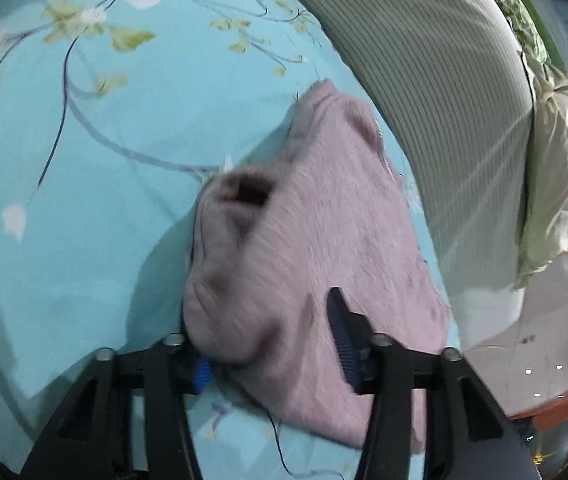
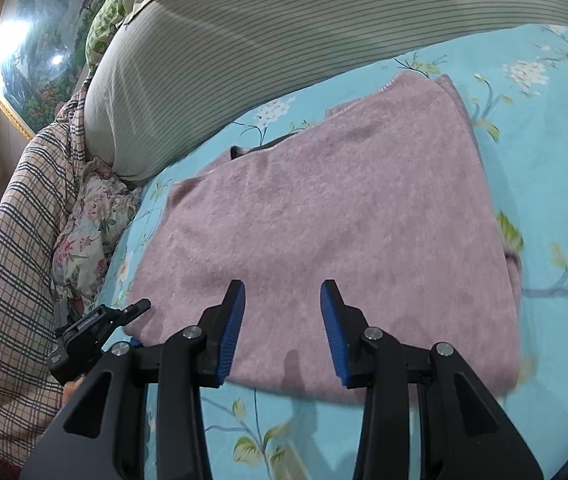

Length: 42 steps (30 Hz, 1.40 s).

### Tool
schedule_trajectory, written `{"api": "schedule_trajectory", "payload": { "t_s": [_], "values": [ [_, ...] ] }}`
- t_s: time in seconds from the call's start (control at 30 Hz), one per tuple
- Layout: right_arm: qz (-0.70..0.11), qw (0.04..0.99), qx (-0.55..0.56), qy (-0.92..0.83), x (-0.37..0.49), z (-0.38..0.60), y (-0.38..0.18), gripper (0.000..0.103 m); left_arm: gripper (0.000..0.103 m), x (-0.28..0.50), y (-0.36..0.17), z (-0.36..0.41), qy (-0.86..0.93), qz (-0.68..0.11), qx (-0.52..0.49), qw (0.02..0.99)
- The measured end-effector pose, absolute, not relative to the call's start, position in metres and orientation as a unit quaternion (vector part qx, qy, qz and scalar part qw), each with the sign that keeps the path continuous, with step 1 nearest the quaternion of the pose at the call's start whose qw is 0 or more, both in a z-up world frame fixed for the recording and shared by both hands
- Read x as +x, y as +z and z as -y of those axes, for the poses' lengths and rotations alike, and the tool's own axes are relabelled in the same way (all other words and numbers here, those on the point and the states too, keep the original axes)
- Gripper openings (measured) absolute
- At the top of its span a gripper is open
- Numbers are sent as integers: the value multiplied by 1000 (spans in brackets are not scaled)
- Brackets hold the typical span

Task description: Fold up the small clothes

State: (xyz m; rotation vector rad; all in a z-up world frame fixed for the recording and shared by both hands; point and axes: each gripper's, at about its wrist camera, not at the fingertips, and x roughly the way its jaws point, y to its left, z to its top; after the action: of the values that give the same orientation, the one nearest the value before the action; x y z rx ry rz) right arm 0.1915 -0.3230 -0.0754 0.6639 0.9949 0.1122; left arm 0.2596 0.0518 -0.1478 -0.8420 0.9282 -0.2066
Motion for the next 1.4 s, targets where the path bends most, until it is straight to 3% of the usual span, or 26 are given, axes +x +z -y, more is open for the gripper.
{"api": "schedule_trajectory", "payload": {
  "t_s": [0.03,0.13,0.33,0.47,0.63,1.07,1.1,1.13,1.17,1.4],
  "values": [
    [-476,821,311,55,201,327,-80,41,15,264,-147,-51,-91,-434,-384,810],
    [-494,808,316,64,221,336,-92,41,10,269,-131,-44,-99,-419,-352,831],
    [-508,785,344,90,253,353,-105,41,9,262,-73,28,-191,-375,-233,877],
    [-491,758,407,138,270,369,-107,42,9,260,-64,90,-255,-370,-177,876],
    [-500,741,416,165,285,369,-114,67,9,251,-89,151,-301,-401,-96,860],
    [-527,732,383,201,363,307,-140,67,9,236,-93,158,-318,-394,-57,861],
    [-526,736,378,196,373,304,-142,66,9,236,-94,157,-317,-397,-57,860],
    [-528,743,366,189,383,301,-141,52,9,238,-90,161,-317,-398,-56,859],
    [-531,749,354,179,387,301,-141,21,9,238,-89,162,-316,-398,-53,860],
    [-468,798,336,178,352,342,-87,17,9,226,-57,176,-355,-378,-55,853]
  ]
}}
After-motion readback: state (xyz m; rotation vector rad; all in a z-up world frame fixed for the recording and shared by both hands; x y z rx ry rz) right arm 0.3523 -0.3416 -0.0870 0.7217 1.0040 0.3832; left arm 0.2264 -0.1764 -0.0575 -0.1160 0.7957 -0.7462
